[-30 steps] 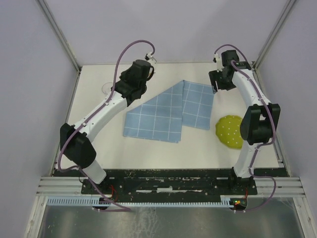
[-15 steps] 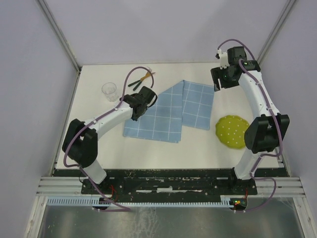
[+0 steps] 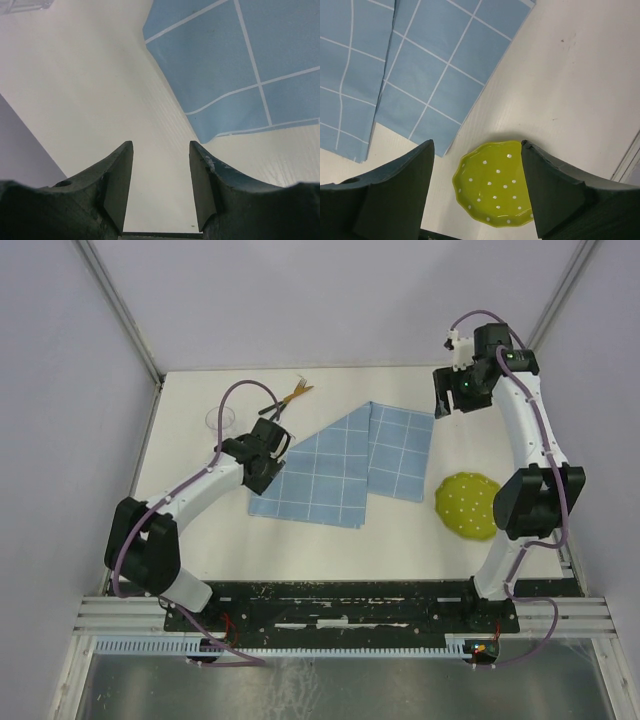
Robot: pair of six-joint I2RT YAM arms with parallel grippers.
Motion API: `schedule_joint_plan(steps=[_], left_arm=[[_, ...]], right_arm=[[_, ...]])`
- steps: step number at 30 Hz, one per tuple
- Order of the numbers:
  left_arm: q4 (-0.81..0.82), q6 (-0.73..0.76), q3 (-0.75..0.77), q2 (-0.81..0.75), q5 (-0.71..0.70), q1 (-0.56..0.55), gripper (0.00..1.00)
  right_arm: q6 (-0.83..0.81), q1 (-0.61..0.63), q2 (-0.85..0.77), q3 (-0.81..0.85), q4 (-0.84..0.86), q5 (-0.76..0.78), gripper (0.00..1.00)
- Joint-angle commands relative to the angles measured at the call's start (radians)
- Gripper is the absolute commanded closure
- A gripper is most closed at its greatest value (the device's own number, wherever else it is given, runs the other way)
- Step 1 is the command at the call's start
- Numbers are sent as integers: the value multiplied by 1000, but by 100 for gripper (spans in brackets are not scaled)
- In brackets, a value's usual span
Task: Set the dinner table for one person
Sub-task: Flatten out the napkin at the center of the board.
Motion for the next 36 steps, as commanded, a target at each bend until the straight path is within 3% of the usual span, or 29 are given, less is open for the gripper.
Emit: schedule_joint_plan(steps=[1,8,25,36], left_arm=[[83,-46,-5,-2,87,25,44],[138,-83,-9,84,149,61,44],[185,-95,24,196,163,135,48],[155,-130,58,275,286,174,54]], right_arm=[[-13,-70,21,73,-51,-107,22],[-56,-157,33,83,-102,-235,22],[-78,-193,20,55,-109,-199,22],[-81,-196,14,45,-108,-181,22]])
